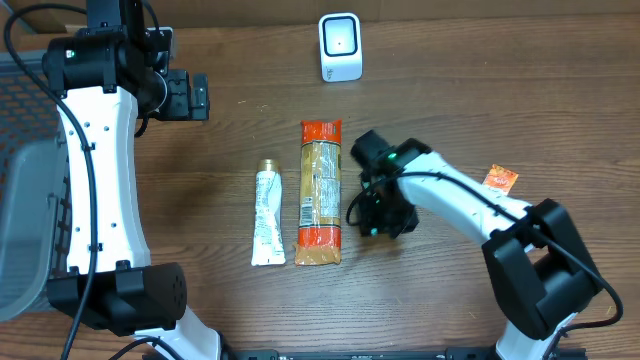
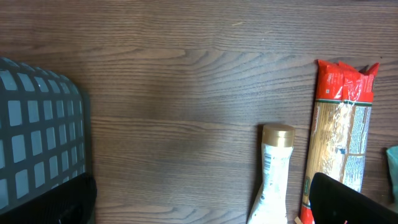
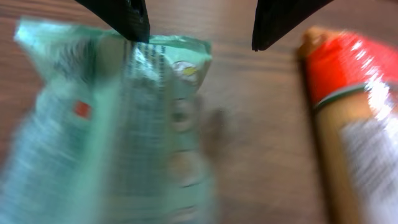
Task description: Scan the item barcode
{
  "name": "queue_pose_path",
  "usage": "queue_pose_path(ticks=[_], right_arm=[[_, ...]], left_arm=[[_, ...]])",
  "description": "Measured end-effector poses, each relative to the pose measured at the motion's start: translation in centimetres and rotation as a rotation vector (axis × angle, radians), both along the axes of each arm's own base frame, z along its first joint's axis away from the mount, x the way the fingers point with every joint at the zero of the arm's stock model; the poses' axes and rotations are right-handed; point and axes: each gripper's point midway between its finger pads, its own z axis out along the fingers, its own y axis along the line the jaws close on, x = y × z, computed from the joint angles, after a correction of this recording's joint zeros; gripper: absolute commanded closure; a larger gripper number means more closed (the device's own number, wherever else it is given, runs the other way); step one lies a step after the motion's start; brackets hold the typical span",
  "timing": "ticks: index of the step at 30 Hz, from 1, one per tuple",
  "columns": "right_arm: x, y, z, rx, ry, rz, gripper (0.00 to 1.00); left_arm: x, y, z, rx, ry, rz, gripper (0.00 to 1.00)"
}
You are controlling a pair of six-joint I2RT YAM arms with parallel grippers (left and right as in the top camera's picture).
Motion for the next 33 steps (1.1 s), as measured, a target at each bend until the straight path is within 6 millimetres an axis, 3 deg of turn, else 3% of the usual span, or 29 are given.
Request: queue_pose_path(ticks=[6, 11, 17, 27, 33], right_arm=[[4.6, -4.1, -0.3, -0.055, -0.117, -0.079, 0.43], [7.5, -5.3, -0.2, -0.042, -0.213, -0.04, 0.41], [7.8, -5.6, 0.2, -0.01, -0.209, -0.002, 0.39], [12.0, -8.9, 2.9, 0.328, -0.204, -0.236, 0.33], [10.8, -7.4, 0.4, 0.441, -0.137, -0.277, 0.32]], left_arm=[[0.0, 0.0, 0.0, 0.0, 0.0, 0.0, 0.0], [0.0, 0.0, 0.0, 0.0, 0.0, 0.0, 0.0], [0.0, 0.0, 0.0, 0.0, 0.0, 0.0, 0.0], [0.0, 0.0, 0.0, 0.0, 0.0, 0.0, 0.0], [0.0, 0.0, 0.0, 0.0, 0.0, 0.0, 0.01]])
